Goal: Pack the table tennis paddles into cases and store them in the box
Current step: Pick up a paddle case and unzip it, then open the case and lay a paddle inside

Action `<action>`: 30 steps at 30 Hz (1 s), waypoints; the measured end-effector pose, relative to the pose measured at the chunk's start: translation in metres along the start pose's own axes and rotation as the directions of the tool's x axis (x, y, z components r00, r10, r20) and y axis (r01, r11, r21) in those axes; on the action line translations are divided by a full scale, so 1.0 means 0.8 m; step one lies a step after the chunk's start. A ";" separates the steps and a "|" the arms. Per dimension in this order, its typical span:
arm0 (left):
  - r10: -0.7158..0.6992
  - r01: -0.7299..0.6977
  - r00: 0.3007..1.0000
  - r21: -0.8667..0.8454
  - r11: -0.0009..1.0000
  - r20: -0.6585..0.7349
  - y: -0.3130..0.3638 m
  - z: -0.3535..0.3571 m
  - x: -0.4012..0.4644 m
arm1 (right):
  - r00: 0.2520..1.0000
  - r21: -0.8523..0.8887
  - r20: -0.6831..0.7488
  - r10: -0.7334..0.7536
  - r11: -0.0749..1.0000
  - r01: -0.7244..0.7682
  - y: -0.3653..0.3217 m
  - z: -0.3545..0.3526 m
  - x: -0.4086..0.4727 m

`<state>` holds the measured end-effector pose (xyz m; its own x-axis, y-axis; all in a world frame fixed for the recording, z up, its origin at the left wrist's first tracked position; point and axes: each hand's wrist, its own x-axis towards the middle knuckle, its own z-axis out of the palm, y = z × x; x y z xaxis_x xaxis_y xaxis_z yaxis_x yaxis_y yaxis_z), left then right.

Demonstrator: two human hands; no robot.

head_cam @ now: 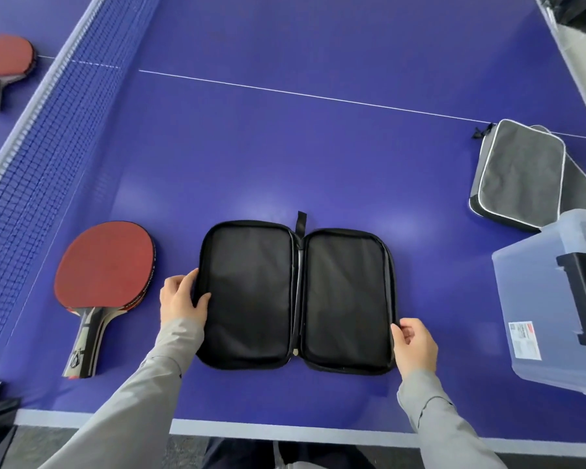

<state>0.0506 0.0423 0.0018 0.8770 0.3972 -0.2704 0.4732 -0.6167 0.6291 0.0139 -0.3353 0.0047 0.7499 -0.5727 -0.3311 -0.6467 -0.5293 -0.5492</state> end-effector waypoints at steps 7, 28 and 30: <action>0.075 -0.069 0.997 0.267 0.961 -0.014 -0.022 -0.033 -0.037 | 0.994 -0.083 -0.022 -0.109 0.991 0.107 -0.007 0.001 -0.009; -0.357 0.377 0.921 0.127 0.918 -0.156 -0.130 -0.128 -0.040 | 0.889 -0.462 0.224 -0.399 0.760 0.457 -0.065 0.038 -0.062; -0.353 0.374 0.919 0.107 0.921 -0.174 -0.131 -0.127 -0.039 | 0.880 -0.542 0.275 -0.387 0.694 0.474 -0.064 0.043 -0.066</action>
<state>-0.0348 0.1635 0.0183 0.6249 0.7009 -0.3439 0.7728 -0.4926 0.4001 0.0118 -0.2564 0.0240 0.9487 -0.1271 -0.2894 -0.1684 -0.9780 -0.1228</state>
